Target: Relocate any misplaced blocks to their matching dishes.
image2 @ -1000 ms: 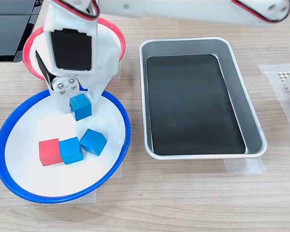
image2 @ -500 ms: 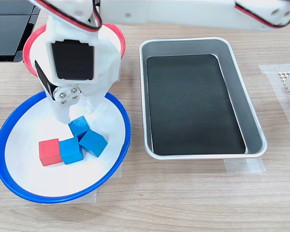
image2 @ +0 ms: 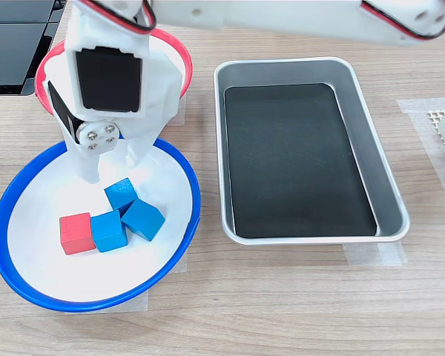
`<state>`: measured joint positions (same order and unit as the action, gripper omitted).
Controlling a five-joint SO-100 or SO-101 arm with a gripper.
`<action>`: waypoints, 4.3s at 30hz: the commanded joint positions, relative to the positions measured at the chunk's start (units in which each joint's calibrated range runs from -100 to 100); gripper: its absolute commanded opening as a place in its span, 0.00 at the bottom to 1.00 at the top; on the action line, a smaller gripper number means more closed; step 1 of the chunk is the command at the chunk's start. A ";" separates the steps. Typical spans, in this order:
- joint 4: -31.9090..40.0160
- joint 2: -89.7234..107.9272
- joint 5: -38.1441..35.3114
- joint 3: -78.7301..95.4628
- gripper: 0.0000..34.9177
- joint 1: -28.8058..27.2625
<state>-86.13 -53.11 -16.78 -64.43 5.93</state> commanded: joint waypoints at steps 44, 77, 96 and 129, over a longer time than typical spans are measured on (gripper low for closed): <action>11.23 8.29 -27.45 6.49 0.46 4.00; 15.60 1.73 -29.99 5.30 0.51 4.66; 15.93 -1.43 -30.38 2.75 0.50 5.88; 16.67 -3.82 -31.55 0.20 0.01 5.69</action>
<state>-69.66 -58.06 -48.47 -61.62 11.86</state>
